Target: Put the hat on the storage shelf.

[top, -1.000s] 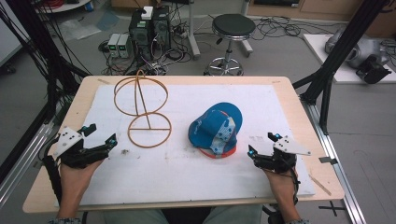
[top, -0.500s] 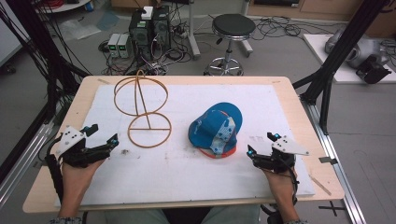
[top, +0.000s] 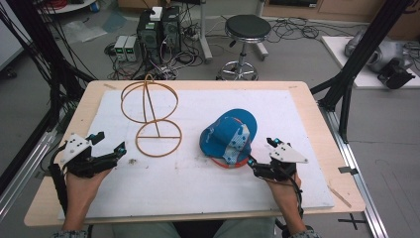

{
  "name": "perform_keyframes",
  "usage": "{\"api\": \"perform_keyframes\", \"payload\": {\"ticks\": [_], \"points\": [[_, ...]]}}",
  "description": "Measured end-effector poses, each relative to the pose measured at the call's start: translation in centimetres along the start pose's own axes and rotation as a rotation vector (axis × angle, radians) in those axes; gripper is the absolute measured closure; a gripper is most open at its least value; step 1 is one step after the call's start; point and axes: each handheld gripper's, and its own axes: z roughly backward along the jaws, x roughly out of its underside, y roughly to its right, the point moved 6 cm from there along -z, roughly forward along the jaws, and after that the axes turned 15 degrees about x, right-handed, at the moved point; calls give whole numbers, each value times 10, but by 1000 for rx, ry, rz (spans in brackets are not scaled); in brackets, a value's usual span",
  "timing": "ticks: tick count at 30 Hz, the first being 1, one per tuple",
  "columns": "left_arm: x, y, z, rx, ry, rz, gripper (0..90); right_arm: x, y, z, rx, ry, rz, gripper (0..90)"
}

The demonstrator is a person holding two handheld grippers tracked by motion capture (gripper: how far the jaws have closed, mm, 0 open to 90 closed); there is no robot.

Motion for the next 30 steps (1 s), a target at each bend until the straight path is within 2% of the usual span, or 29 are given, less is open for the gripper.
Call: {"api": "perform_keyframes", "payload": {"ticks": [1,6,8,12,14,15,19,20,21,23,28,29,30], "points": [[-1,0,0,4,1,-1,189,-5,-8,-4,6,21,23,144],[-1,2,-1,11,-8,-8,191,-13,-18,-15,3,54,31,161],[0,0,-1,12,-4,1,190,-16,-24,-26,-22,43,-7,185],[-2,-1,-1,11,4,3,191,-19,-29,-32,-39,53,-29,208],[-3,0,-2,17,3,-2,191,-21,-33,-36,-43,59,-24,223],[-2,1,-3,18,-2,-8,193,-23,-36,-42,-37,65,-4,246],[1,-1,-2,14,-5,4,193,-23,-40,-48,-37,55,-6,278],[1,-1,-2,13,-5,6,193,-23,-41,-52,-39,35,-10,301],[1,-2,-2,15,-5,8,193,-24,-41,-54,-40,42,-3,322],[0,-1,-3,17,-4,3,193,-25,-42,-54,-43,36,-6,362],[1,1,-3,16,-9,0,194,-29,-43,-52,-38,79,11,440],[3,0,-3,15,-16,1,194,-29,-43,-52,-38,79,11,440],[3,0,-3,14,-16,4,194,-28,-44,-52,-45,70,20,481]]}}
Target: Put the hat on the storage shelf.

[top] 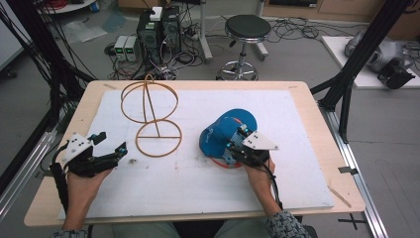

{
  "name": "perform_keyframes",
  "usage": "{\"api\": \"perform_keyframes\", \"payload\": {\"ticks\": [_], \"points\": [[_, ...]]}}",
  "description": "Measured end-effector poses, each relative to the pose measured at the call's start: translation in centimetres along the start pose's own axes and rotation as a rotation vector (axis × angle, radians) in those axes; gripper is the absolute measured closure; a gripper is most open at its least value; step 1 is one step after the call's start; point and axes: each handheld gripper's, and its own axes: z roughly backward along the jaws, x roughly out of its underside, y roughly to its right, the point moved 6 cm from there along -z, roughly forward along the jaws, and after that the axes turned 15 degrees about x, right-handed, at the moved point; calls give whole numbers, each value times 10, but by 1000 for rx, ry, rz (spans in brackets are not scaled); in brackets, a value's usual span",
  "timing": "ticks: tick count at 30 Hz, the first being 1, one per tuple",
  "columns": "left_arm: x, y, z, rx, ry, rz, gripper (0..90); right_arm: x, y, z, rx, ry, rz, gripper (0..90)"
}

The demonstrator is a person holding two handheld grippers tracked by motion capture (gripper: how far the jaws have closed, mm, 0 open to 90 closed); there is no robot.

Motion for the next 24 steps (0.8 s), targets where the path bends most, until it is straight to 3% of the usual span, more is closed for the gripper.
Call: {"api": "perform_keyframes", "payload": {"ticks": [5,11,12,16,17,24], "points": [[-3,2,0,3,2,-14,195,-1,0,1,4,8,13,544],[0,1,-1,5,-4,-2,196,1,0,2,0,-3,27,699],[-1,2,-2,7,-2,-4,196,0,1,2,5,9,48,747],[-1,3,-2,11,-3,-10,196,1,0,3,10,4,53,803],[-1,2,-2,11,-6,-8,196,0,1,3,11,22,77,840],[-3,1,0,10,3,1,197,-12,1,11,5,54,94,874]]}}
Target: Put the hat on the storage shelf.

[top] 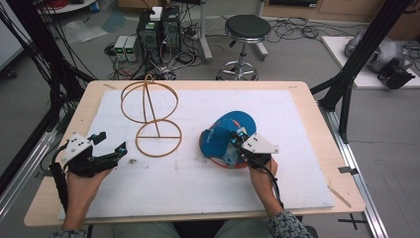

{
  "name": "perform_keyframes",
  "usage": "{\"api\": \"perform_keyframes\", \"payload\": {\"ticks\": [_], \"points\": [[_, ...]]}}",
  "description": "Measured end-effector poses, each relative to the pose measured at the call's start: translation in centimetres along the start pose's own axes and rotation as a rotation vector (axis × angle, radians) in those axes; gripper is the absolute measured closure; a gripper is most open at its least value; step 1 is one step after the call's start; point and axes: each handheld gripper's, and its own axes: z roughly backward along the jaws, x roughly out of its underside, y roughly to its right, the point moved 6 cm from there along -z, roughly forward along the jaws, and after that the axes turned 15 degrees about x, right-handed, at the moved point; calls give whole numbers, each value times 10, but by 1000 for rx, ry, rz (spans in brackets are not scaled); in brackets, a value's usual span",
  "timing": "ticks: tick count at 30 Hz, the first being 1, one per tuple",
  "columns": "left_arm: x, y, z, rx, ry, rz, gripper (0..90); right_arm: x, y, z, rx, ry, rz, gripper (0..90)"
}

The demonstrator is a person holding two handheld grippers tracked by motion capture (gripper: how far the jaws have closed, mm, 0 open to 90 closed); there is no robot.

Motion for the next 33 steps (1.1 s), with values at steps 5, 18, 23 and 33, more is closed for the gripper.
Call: {"api": "perform_keyframes", "payload": {"ticks": [5,18,23,33], "points": [[0,1,0,4,4,6,198,-13,-3,-2,-19,-2,-18,880],[-2,-2,2,2,15,15,197,-49,13,-8,-36,34,-135,882],[-4,-1,4,4,18,13,198,-75,27,-11,-38,73,-215,882],[-4,-2,4,3,21,14,198,-118,52,-19,-1,140,-296,883]]}}
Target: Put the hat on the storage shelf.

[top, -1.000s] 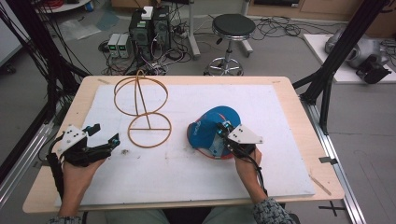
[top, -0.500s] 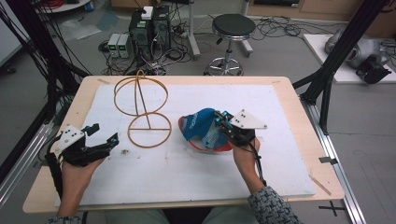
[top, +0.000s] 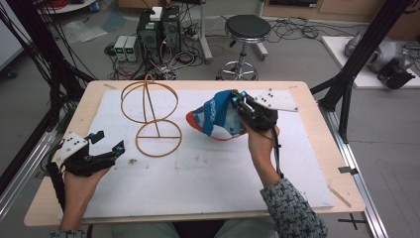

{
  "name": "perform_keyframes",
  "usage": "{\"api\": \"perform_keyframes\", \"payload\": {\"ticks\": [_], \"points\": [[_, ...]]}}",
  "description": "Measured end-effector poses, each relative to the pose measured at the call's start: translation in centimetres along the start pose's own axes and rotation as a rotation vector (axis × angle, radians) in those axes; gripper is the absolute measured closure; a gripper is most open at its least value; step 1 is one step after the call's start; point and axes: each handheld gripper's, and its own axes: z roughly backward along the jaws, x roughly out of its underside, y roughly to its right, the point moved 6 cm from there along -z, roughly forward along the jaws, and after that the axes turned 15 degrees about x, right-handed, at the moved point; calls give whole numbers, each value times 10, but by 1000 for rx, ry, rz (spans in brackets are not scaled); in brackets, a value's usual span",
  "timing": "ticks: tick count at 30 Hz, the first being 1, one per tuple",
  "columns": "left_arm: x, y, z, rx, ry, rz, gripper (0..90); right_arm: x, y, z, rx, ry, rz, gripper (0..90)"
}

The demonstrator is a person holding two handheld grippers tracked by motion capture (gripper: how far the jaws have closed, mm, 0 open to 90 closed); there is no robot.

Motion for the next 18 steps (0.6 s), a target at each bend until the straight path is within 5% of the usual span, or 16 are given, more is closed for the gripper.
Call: {"api": "perform_keyframes", "payload": {"ticks": [9,18], "points": [[0,-2,2,-4,2,4,198,-60,-6,-20,-1,70,-10,883],[-2,-3,4,-5,11,2,198,-105,-29,-47,-44,95,-58,882]]}}
